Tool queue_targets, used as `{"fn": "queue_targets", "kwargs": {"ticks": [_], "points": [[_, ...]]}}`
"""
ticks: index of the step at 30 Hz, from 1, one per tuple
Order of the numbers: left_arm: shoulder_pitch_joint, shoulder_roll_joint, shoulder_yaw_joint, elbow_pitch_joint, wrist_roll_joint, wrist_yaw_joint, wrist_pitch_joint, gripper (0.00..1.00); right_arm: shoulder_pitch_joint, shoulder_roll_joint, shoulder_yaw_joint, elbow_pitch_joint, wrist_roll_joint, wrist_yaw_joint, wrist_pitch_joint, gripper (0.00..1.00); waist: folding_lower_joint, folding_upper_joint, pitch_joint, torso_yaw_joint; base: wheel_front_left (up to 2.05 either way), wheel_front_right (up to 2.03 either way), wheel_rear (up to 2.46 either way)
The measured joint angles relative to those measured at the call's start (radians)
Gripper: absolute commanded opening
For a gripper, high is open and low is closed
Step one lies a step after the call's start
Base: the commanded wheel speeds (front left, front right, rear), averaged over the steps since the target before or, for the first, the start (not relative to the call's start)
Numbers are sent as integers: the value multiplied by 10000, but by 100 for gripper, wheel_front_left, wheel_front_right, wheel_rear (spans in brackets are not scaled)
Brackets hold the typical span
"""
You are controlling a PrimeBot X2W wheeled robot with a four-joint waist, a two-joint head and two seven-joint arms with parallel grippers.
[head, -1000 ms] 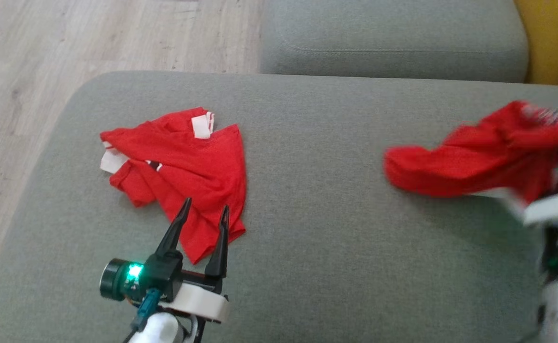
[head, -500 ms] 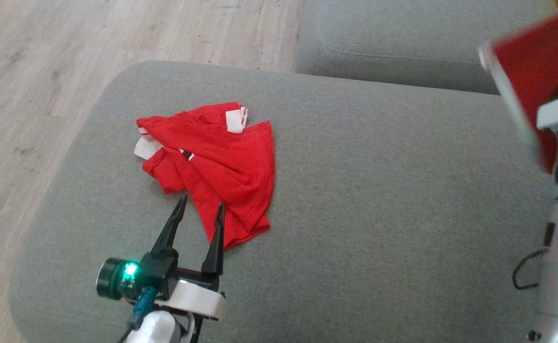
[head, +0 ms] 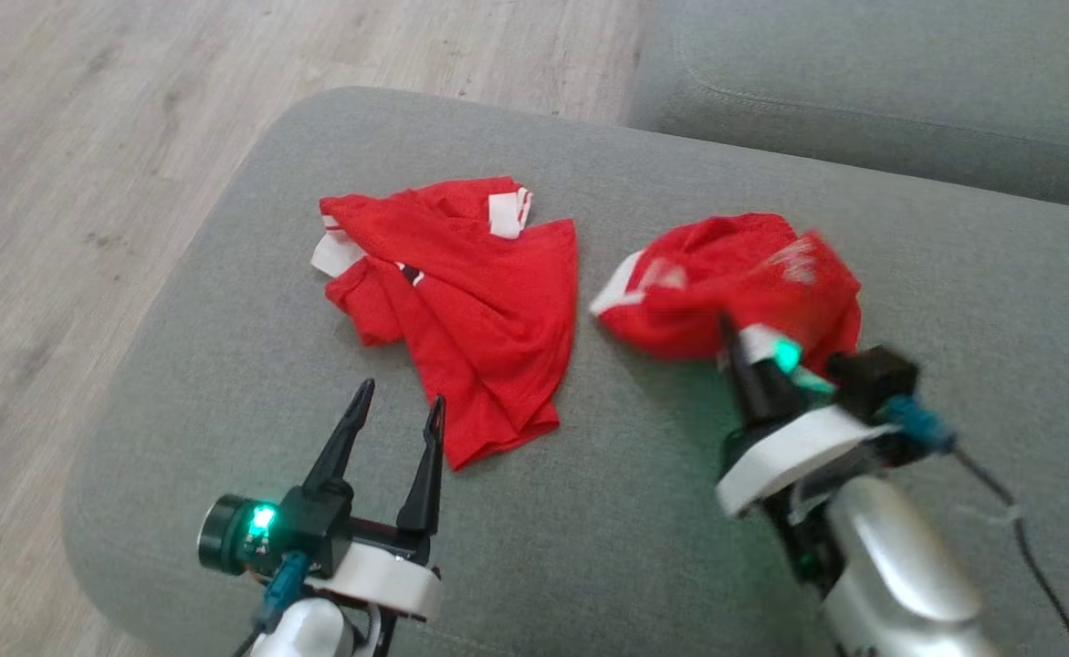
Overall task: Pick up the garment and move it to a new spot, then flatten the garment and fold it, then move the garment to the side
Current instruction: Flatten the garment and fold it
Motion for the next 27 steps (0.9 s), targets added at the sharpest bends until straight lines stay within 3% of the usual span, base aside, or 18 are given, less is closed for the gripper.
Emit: {"fn": "queue_targets", "kwargs": {"ticks": [4,12,17,24,27], "points": [[-4,-46,-2,81,125,-15,0,100,-37,6,1074,284,769,0,-336,0,0,0,18,149,0,0,0],[1,-56,176,88,155,-15,0,100,-802,-6,479,936,1436,0,-560,0,0,0,14,-130,0,0,0],[22,-84,245,67,159,-13,0,100,-894,12,-1507,522,1377,0,-566,0,0,0,-45,-500,0,0,0],[38,-142,382,13,249,-13,0,100,-1628,12,-5124,-387,-245,0,-568,0,0,0,-119,-1127,0,0,0],[79,-198,382,-4,253,-21,0,100,-1837,-10,-5960,-980,-759,0,-428,0,-1,0,-98,-1264,0,0,0]]}}
